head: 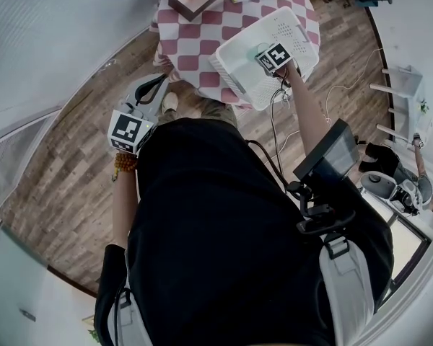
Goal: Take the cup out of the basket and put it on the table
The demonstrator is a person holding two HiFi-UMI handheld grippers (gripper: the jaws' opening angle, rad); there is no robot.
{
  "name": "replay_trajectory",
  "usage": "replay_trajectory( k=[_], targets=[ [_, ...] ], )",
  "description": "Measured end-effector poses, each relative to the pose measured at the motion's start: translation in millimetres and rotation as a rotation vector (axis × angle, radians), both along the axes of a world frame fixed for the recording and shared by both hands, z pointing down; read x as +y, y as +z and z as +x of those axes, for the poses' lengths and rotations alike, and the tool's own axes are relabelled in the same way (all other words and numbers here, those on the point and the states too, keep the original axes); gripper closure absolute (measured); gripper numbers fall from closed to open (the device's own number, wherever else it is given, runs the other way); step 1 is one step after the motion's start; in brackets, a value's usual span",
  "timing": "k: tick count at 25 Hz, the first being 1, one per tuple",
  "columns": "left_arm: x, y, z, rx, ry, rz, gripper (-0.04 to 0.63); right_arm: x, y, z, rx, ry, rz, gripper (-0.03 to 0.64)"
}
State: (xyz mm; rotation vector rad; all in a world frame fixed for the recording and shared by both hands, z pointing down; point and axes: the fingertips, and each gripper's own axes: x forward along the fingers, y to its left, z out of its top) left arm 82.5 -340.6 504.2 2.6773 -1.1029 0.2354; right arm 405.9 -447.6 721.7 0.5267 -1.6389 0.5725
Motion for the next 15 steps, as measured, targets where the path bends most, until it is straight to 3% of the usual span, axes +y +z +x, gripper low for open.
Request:
replay_trajectory(
  k=[15],
  targets=[
    [1, -2, 2, 0.0, 0.037, 0.013, 0.589, 4, -16, -10, -0.034, 0.014, 0.059, 0.589]
  ],
)
